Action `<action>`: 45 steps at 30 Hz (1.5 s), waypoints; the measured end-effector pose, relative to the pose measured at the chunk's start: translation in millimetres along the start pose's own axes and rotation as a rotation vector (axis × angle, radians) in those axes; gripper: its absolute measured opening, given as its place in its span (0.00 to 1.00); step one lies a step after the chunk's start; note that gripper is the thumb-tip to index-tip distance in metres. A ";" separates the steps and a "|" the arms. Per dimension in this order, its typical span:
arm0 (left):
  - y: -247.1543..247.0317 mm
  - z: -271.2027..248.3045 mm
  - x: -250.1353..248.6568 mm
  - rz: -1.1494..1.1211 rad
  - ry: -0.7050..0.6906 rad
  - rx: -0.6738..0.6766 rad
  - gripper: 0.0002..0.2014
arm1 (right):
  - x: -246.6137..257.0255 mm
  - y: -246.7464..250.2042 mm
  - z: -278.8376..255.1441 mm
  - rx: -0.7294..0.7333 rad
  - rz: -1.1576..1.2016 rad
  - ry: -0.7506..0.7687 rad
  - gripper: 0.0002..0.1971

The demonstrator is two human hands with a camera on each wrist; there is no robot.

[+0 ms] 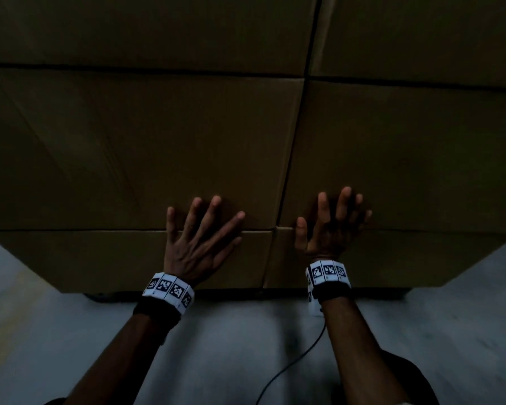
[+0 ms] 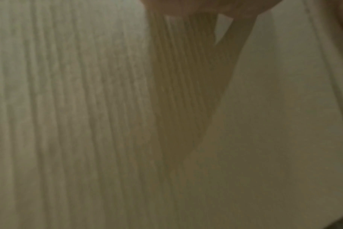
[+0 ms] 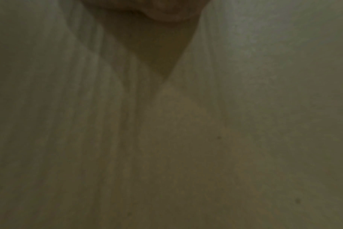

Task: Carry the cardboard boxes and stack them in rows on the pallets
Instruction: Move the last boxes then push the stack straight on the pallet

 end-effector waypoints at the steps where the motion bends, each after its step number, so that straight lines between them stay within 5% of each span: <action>1: -0.7 -1.7 -1.4 0.000 0.011 0.002 0.37 | -0.3 -0.9 -0.6 -0.007 0.005 0.000 0.37; 8: 7.3 2.7 -4.5 0.003 0.036 0.008 0.38 | -2.2 0.2 5.9 0.002 -0.031 0.006 0.36; 13: 42.6 42.1 -13.8 -0.081 0.084 -0.182 0.42 | 9.3 33.7 19.4 0.018 0.095 -0.047 0.28; 19: 107.3 166.2 6.7 -0.067 0.161 -0.430 0.40 | 53.3 90.0 166.7 -0.138 0.146 0.049 0.33; 24: 119.6 223.9 37.9 -0.035 0.290 -0.281 0.39 | 86.0 105.7 256.0 -0.063 0.070 0.059 0.38; 28: 111.5 217.5 51.4 -0.017 0.297 -0.170 0.38 | 86.9 85.3 253.0 0.039 0.012 0.073 0.36; 35: 123.8 219.0 53.4 0.004 0.209 -0.195 0.37 | 93.9 80.5 249.5 0.063 0.050 0.038 0.34; 38: 152.3 236.2 55.4 -0.088 0.212 -0.161 0.35 | 103.3 99.7 260.7 0.099 0.133 0.026 0.33; 43: 210.0 263.8 76.0 -0.246 0.419 -0.028 0.31 | 117.0 161.2 309.7 0.197 0.125 0.069 0.33; 45: 238.2 270.5 76.1 -0.275 0.380 0.026 0.30 | 132.3 191.3 333.2 0.204 0.104 0.071 0.30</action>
Point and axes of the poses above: each hand's wrist, its own z-axis towards the middle knuckle, its own y-axis out of the back of the hand, x = y × z, the point moved 1 cm from there along z, towards the middle knuckle, and after that the axes turned 1 degree about -y, right-handed, at the moved point
